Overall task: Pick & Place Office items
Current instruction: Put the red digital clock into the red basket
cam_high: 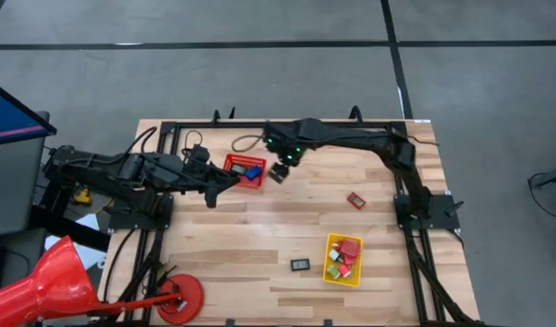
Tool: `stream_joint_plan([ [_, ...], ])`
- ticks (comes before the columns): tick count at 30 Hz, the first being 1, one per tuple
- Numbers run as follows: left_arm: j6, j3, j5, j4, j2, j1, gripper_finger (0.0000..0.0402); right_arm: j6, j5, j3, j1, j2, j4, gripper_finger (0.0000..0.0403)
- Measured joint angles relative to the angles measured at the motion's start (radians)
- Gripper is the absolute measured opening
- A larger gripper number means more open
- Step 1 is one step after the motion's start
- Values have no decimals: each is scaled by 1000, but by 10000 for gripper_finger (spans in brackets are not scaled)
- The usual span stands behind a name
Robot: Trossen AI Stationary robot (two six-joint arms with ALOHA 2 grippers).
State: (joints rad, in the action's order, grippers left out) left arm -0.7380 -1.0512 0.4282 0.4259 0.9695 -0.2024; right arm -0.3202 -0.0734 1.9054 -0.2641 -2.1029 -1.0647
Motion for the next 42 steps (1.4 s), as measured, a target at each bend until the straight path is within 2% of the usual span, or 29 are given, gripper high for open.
stream_joint_plan([
  [5, 34, 0, 0, 0, 0, 0, 104, 7, 71, -171, 61, 119, -64, 240],
  [11, 53, 0, -6, -5, 0, 0, 104, -93, 95, -520, 69, 311, 2, 240],
  [16, 56, 0, -20, -8, 0, 2, 104, -202, 71, -804, 36, 518, 117, 240],
  [23, 55, 0, -61, -14, 0, 39, 104, -255, 49, -1088, 9, 781, 102, 240],
  [28, 54, 0, -120, -27, 0, 87, 104, -223, 48, -1183, 22, 848, 75, 240],
  [36, 46, 0, -192, -72, 0, 152, 104, -170, 47, -1221, 34, 770, 146, 240],
  [42, 38, 0, -200, -94, 0, 171, 104, -175, 28, -1220, 54, 739, 209, 240],
])
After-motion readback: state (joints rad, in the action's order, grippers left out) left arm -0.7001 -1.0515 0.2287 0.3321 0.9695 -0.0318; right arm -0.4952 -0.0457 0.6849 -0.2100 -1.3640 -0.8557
